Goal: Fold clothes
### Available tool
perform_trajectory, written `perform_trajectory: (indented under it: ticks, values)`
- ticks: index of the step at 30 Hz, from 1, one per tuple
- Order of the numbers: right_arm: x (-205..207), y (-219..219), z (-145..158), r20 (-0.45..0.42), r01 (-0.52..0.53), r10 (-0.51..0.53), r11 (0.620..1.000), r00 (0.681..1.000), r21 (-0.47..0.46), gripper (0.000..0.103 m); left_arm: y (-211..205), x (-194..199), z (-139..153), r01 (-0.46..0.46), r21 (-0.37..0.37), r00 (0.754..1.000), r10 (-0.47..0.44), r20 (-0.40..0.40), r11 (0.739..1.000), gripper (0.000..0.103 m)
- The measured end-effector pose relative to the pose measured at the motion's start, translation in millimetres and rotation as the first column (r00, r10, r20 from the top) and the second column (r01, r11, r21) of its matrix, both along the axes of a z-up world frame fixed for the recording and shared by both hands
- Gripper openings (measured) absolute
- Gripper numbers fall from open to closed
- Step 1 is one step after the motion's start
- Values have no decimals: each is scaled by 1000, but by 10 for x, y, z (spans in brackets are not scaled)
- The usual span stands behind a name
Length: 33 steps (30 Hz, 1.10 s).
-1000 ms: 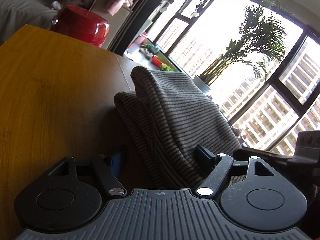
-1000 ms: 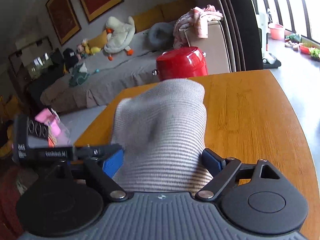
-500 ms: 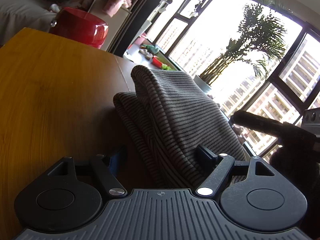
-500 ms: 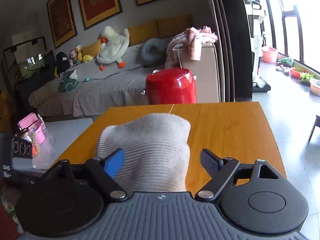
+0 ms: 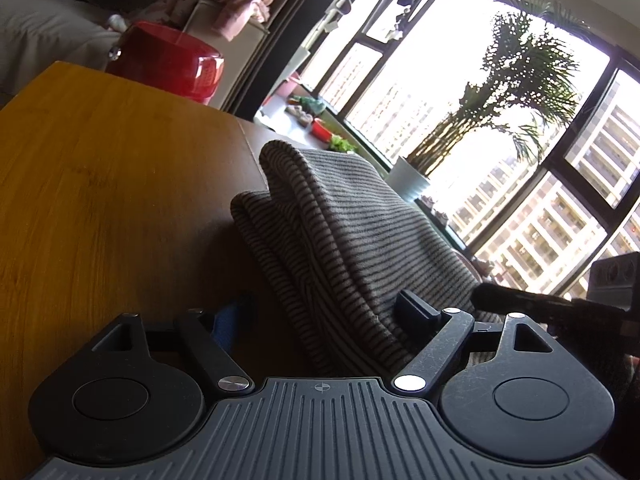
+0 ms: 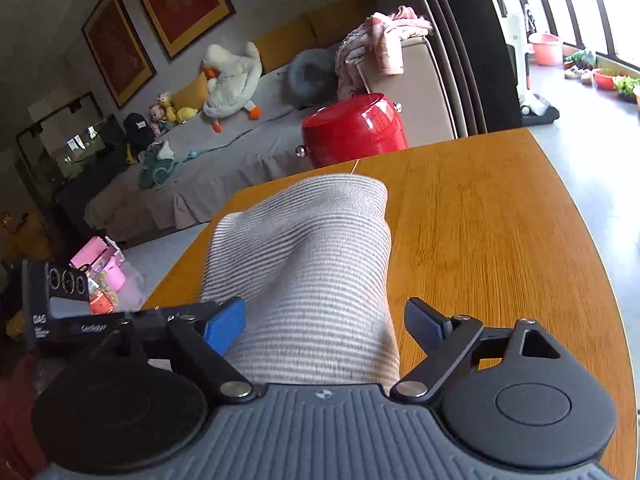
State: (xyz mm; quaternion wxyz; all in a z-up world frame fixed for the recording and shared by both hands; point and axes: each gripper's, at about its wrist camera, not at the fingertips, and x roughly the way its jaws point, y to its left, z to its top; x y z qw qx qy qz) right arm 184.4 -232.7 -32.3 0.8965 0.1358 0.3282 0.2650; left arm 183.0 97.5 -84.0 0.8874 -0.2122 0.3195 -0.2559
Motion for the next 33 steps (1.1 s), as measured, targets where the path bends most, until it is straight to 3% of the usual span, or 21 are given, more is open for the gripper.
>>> perform_trajectory:
  ticks: [5, 9, 13, 15, 18, 25, 33]
  values:
    - [23, -142, -118, 15, 5, -6, 998, 1000, 65, 91, -68, -85, 123, -45, -15, 998, 44, -47, 999, 85]
    - [238, -134, -83, 49, -45, 42, 998, 998, 51, 91, -237, -179, 310, -13, 27, 1000, 14, -28, 1000, 68]
    - [575, -106, -234, -91, -145, 156, 982, 984, 123, 93, -431, -150, 327, 8, 90, 998, -3, -60, 996, 68]
    - [662, -124, -302, -113, -164, 185, 971, 976, 176, 93, -449, -99, 263, 4, 84, 996, 4, -92, 996, 70]
    - [743, 22, -248, -79, -208, 219, 970, 973, 122, 83, -381, -38, 208, -7, 42, 992, 13, -123, 999, 71]
    - [1200, 714, -150, -23, -304, 304, 953, 952, 7, 83, -14, 206, 226, -102, 84, 989, 110, -94, 991, 73]
    - [1755, 1729, -131, 54, -355, 359, 933, 932, -63, 83, 753, 590, 234, -316, 138, 946, 322, -22, 939, 78]
